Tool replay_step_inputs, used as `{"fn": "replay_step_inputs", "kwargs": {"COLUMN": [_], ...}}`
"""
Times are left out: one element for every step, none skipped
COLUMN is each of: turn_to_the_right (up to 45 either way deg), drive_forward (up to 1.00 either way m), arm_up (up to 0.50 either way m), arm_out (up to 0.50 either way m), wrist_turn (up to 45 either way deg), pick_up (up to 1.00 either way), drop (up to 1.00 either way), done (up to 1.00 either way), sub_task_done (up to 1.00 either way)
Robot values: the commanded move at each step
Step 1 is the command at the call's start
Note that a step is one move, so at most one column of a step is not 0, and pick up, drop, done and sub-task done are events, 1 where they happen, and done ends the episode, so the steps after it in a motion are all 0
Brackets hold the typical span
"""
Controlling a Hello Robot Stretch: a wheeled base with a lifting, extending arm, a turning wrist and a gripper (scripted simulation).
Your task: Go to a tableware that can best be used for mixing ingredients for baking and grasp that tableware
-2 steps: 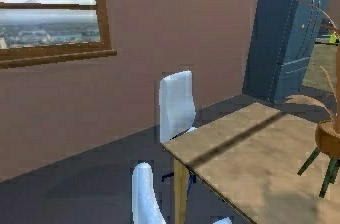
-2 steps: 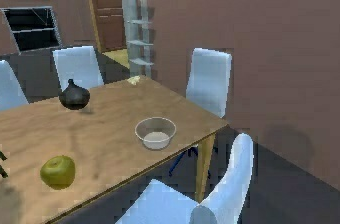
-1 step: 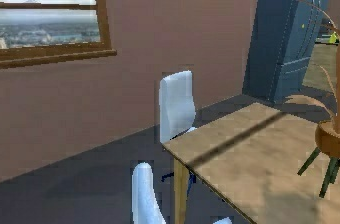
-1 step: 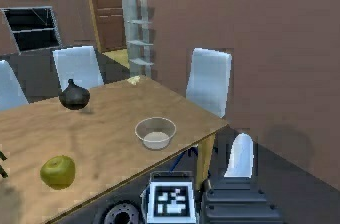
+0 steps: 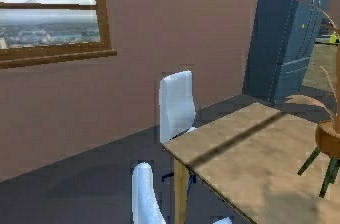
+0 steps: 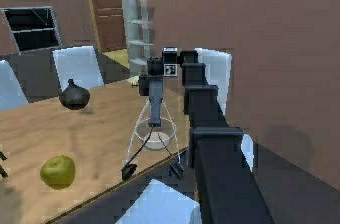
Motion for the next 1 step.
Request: {"fn": "replay_step_inputs", "kwargs": {"turn_to_the_right": [0.0], "drive_forward": [0.0], "arm_up": [0.0], "arm_out": [0.0], "wrist_turn": [45.0], "pick_up": [0.0], "drop": [0.0], "done": [0.0], "sub_task_done": [0.0]}}
